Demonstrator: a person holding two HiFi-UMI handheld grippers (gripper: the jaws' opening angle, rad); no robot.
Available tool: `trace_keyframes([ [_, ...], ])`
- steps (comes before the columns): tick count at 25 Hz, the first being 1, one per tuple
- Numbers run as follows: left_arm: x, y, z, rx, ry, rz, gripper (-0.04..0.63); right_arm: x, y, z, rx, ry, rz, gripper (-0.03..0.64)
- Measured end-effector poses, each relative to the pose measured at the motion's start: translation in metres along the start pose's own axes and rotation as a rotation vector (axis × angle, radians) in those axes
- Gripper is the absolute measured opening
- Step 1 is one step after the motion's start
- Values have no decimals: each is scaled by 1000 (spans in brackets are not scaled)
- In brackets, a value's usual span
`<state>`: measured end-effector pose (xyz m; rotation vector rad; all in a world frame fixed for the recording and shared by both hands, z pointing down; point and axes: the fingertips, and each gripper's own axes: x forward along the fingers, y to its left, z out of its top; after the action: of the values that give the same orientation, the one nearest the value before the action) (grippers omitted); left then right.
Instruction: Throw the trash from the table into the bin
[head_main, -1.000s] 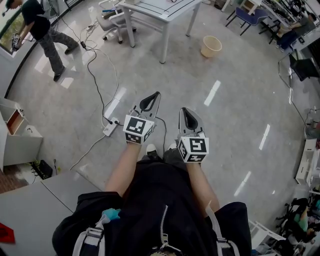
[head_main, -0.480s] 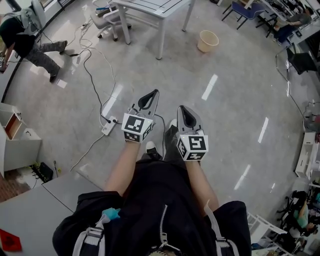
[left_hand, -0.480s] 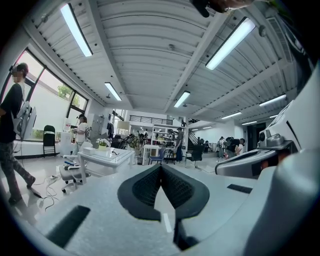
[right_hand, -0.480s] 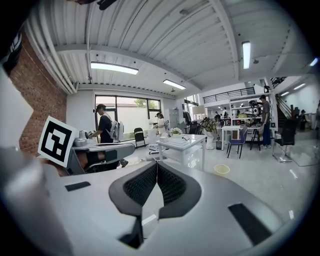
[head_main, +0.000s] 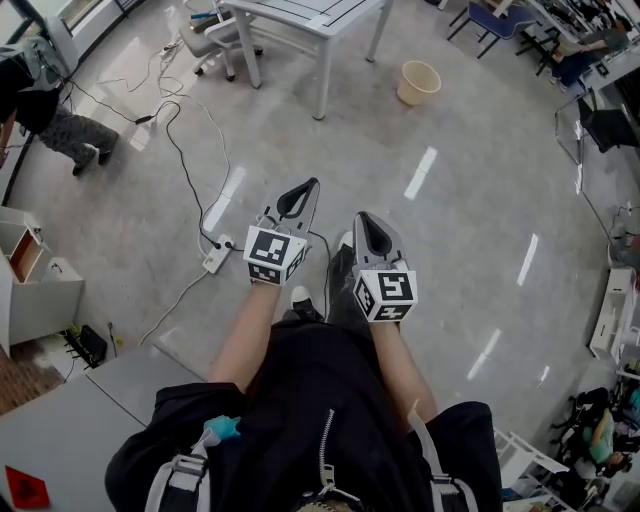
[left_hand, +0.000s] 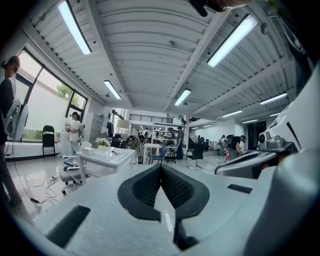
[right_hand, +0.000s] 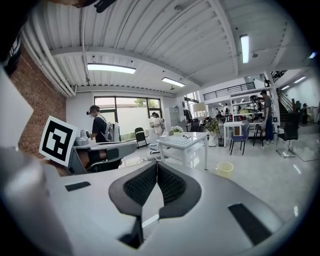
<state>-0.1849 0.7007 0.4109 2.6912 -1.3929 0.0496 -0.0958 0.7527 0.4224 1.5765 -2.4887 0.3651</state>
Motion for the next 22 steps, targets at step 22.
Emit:
trace_keyframes([
  [22, 172, 31, 13, 34, 64, 6, 6, 115, -120, 34, 31, 51, 59, 9],
])
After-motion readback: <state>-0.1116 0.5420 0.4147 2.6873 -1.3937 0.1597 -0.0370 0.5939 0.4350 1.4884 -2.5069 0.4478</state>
